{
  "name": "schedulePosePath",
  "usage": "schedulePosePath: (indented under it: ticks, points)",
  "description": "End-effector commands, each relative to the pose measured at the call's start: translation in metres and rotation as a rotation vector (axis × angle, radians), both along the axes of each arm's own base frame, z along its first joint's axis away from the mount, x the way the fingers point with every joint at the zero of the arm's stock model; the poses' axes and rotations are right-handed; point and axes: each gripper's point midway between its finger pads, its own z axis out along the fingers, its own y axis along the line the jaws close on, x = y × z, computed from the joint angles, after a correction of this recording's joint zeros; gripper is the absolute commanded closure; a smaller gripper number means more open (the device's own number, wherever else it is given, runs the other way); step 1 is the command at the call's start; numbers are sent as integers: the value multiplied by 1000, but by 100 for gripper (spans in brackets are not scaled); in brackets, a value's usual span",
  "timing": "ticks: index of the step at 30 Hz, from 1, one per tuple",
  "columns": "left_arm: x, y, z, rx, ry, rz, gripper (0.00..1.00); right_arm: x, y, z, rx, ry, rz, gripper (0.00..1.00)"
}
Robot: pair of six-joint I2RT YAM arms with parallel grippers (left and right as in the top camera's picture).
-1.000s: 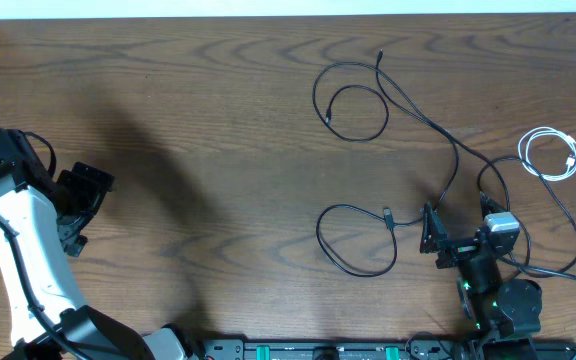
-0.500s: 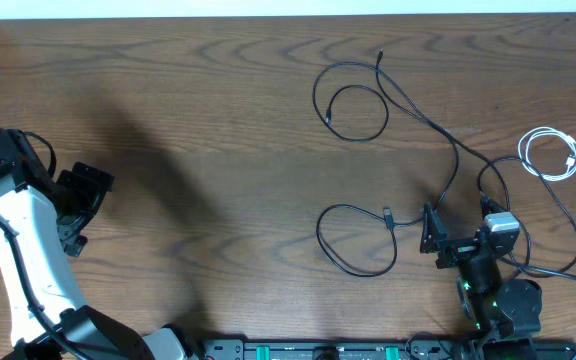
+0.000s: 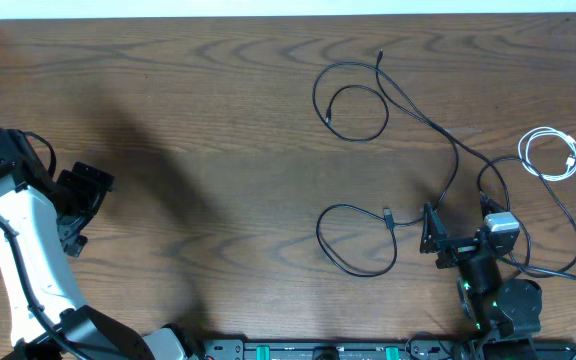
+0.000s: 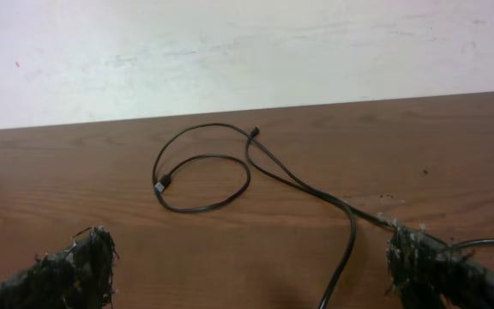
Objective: Untangle cables
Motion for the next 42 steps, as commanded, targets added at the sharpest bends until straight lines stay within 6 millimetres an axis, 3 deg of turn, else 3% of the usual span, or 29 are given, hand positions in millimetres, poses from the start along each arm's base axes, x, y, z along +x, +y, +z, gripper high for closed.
schedulePosePath:
  ticks: [1,17,23,28,34,42]
  points:
    - [0,2,4,10,-4,1,2,0,0,0,-15,-4,-2,1]
    - [0,2,3,8,-1,1,2,0,0,0,-15,-4,-2,1]
    - [-3,0,26,56,-73,1,2,0,0,0,-15,-4,-2,1]
    - [-8,-6,56,120,-171,-8,2,0,0,0,-15,-4,-2,1]
    - [-7,-34,87,176,-283,-97,2,0,0,0,-15,-4,-2,1]
    - [10,-87,89,150,-308,-304,2,0,0,0,-15,-4,-2,1]
